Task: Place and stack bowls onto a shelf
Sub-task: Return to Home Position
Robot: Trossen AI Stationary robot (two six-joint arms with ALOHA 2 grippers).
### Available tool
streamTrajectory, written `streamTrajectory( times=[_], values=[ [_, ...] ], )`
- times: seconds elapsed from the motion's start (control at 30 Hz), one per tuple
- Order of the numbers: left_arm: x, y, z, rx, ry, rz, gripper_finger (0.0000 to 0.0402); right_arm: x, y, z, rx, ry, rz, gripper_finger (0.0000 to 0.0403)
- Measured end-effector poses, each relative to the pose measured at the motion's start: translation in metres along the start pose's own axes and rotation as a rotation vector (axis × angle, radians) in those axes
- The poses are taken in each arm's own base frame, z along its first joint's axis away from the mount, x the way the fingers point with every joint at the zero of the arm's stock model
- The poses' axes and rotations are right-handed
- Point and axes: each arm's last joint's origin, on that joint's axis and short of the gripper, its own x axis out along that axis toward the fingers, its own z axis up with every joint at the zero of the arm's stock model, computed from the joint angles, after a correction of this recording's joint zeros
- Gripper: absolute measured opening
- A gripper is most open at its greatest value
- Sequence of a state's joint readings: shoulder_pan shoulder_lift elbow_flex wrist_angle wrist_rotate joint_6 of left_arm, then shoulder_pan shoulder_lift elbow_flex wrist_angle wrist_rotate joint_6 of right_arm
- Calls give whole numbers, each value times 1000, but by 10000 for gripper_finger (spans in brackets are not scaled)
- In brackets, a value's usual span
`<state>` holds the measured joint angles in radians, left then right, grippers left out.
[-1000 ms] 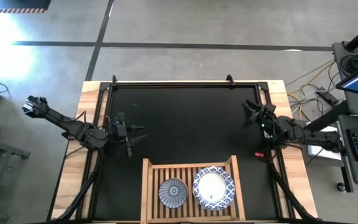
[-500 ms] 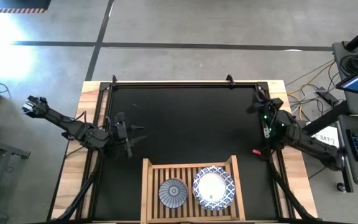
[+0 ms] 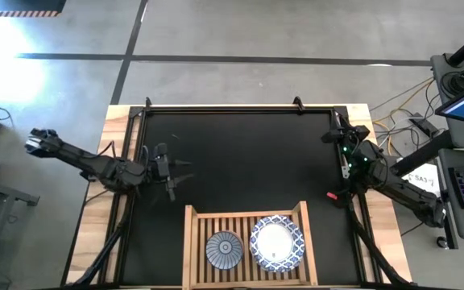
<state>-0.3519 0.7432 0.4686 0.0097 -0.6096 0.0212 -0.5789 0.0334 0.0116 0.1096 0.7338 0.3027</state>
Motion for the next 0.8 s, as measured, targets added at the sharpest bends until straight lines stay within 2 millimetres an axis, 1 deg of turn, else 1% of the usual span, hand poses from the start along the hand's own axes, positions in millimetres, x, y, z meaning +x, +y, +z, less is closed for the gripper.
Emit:
streamTrajectory(
  times=[0.1,0.23,0.4,0.57,0.8],
  values=[
    [7,9,-1,8,13,42,158,0,0,0,0,0,0,169],
    [19,25,-5,-13,43,18,158,0,0,0,-1,1,0,169],
    [25,46,-16,7,75,52,158,0,0,0,-1,1,-1,169],
    [19,59,-33,-10,49,47,158,0,0,0,-1,1,0,169],
    [3,64,-61,-56,-159,104,158,0,0,0,-1,1,0,169]
  ],
)
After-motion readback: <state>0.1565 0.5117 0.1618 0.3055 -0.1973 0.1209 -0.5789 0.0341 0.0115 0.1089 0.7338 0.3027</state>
